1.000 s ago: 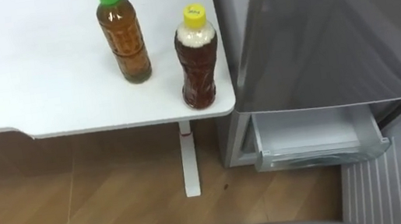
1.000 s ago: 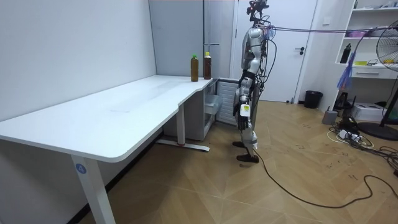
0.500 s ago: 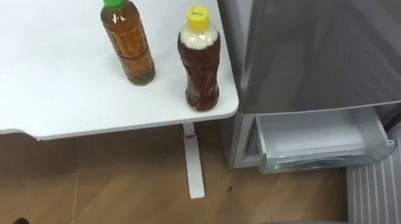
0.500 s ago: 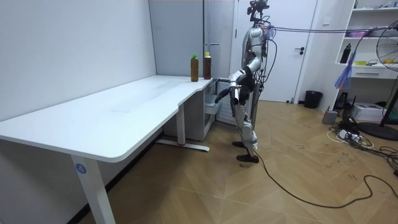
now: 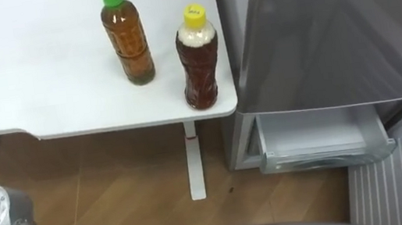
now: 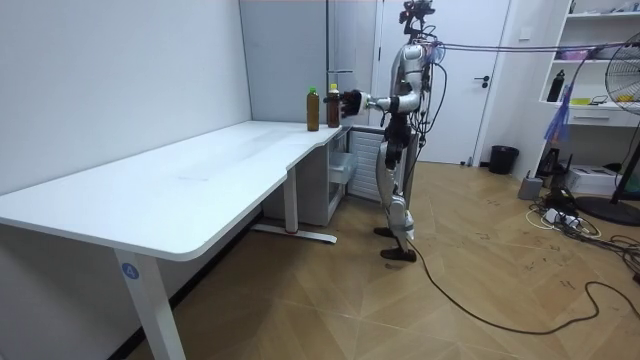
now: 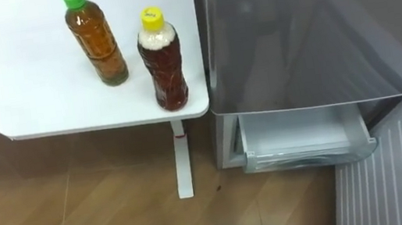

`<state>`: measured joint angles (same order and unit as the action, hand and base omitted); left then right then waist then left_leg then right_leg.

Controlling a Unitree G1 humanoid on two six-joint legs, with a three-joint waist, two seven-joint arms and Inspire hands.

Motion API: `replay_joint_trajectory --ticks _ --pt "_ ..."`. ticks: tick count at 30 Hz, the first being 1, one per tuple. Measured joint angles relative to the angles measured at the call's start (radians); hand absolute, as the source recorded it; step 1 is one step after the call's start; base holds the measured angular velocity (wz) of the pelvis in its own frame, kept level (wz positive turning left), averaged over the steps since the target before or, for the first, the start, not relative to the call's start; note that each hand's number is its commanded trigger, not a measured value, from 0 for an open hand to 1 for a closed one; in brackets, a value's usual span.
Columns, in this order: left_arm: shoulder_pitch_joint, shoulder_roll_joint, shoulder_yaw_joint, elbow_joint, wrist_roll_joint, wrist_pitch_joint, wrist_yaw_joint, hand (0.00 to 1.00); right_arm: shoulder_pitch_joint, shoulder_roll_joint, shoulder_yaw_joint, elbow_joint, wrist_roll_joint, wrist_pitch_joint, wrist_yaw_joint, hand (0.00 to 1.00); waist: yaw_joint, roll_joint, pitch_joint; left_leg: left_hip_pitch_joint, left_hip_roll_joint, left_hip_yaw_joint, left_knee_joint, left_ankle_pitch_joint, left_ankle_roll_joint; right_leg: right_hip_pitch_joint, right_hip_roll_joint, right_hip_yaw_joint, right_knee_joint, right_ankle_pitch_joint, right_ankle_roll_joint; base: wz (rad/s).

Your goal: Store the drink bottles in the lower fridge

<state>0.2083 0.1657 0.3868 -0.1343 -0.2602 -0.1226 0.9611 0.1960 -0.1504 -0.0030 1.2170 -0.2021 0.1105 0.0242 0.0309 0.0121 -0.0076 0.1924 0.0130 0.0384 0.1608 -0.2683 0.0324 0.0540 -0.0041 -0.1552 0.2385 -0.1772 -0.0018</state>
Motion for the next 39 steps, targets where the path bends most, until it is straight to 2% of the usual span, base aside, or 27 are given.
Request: replay_joint_trajectory --ticks 4,7,8,10,12,16,20,24,26,30,39 --pt "-0.006 0.007 -0.042 -0.165 0.02 0.0 -0.103 0.0 -0.006 0.0 0.002 0.013 0.003 -0.014 0.024 0.0 -0.002 0.0 0.0021 -0.001 0.001 -0.004 0.001 0.0 0.0 0.007 0.001 -0.003 -0.002 0.0 0.0 0.0" --pt "-0.034 0.012 -0.088 -0.25 0.022 0.001 -0.193 0.0 -0.033 -0.001 0.002 0.034 0.0 -0.019 0.046 0.0 -0.002 0.003 0.0105 -0.007 0.001 -0.004 0.001 0.0 0.0 0.0 0.001 -0.002 -0.002 0.0 0.0 0.0" --pt "-0.047 0.013 -0.1 -0.278 0.031 0.001 -0.23 0.0 -0.038 -0.001 0.002 0.04 0.0 -0.027 0.055 0.0 -0.006 0.004 0.0176 -0.008 0.001 -0.007 0.001 0.0 0.0 0.0 0.001 0.0 -0.002 0.0 0.0 0.0" --pt "-0.058 0.014 -0.123 -0.303 0.035 0.0 -0.289 0.0 -0.046 -0.004 0.003 0.045 0.0 -0.031 0.058 0.0 -0.012 0.009 0.023 -0.009 0.001 -0.01 0.001 0.0 0.0 0.001 0.001 0.002 -0.002 0.0 0.0 0.02" --pt "-0.064 0.02 -0.155 -0.318 0.023 0.0 -0.348 0.0 -0.055 -0.007 0.008 0.048 0.0 -0.031 0.063 0.0 -0.019 0.01 0.0251 -0.01 0.001 -0.01 0.002 0.0 0.0 -0.001 0.002 0.004 -0.001 0.0 0.0 0.0" --pt "-0.098 0.041 -0.232 -0.338 0.015 0.001 -0.522 0.0 -0.081 -0.008 0.019 0.079 0.001 -0.038 0.083 0.0 -0.037 0.006 0.0255 -0.016 0.001 -0.011 0.006 0.0 0.0 -0.005 0.001 0.002 -0.003 -0.001 0.0 0.0" --pt "-0.122 0.052 -0.288 -0.379 0.013 0.007 -0.682 0.0 -0.087 -0.012 0.02 0.082 -0.002 -0.048 0.112 0.0 -0.062 0.002 0.0224 -0.024 0.0 -0.011 0.01 0.0 0.0 -0.004 0.001 0.003 -0.014 0.0 0.001 0.01" --pt "-0.162 0.053 -0.326 -0.38 -0.01 0.014 -0.791 0.0 -0.099 -0.016 0.02 0.105 -0.011 -0.057 0.132 0.0 -0.065 0.003 0.0202 -0.021 0.001 -0.01 0.01 0.001 0.0 -0.004 0.003 0.007 -0.016 0.0 0.001 -0.06" --pt "-0.168 0.052 -0.333 -0.379 -0.014 0.017 -0.852 0.0 -0.1 -0.017 0.02 0.112 -0.012 -0.066 0.131 0.0 -0.073 0.004 0.0198 -0.015 0.009 -0.008 0.009 0.001 0.0 0.0 0.004 0.006 -0.016 0.0 0.001 -0.05" --pt "-0.168 0.053 -0.342 -0.376 -0.048 0.038 -0.925 0.0 -0.099 -0.017 0.022 0.117 -0.011 -0.067 0.131 0.0 -0.085 0.006 0.0202 -0.007 0.01 -0.007 0.007 0.001 0.0 0.007 0.006 0.009 -0.017 0.0 0.001 -0.01" --pt "-0.168 0.054 -0.445 -0.374 -0.064 0.099 -1.021 0.0 -0.099 -0.017 0.043 0.121 -0.012 -0.061 0.132 0.0 -0.095 0.007 0.0191 -0.01 0.002 0.0 0.007 0.001 0.0 0.004 0.007 0.015 -0.017 0.0 0.0 0.0"
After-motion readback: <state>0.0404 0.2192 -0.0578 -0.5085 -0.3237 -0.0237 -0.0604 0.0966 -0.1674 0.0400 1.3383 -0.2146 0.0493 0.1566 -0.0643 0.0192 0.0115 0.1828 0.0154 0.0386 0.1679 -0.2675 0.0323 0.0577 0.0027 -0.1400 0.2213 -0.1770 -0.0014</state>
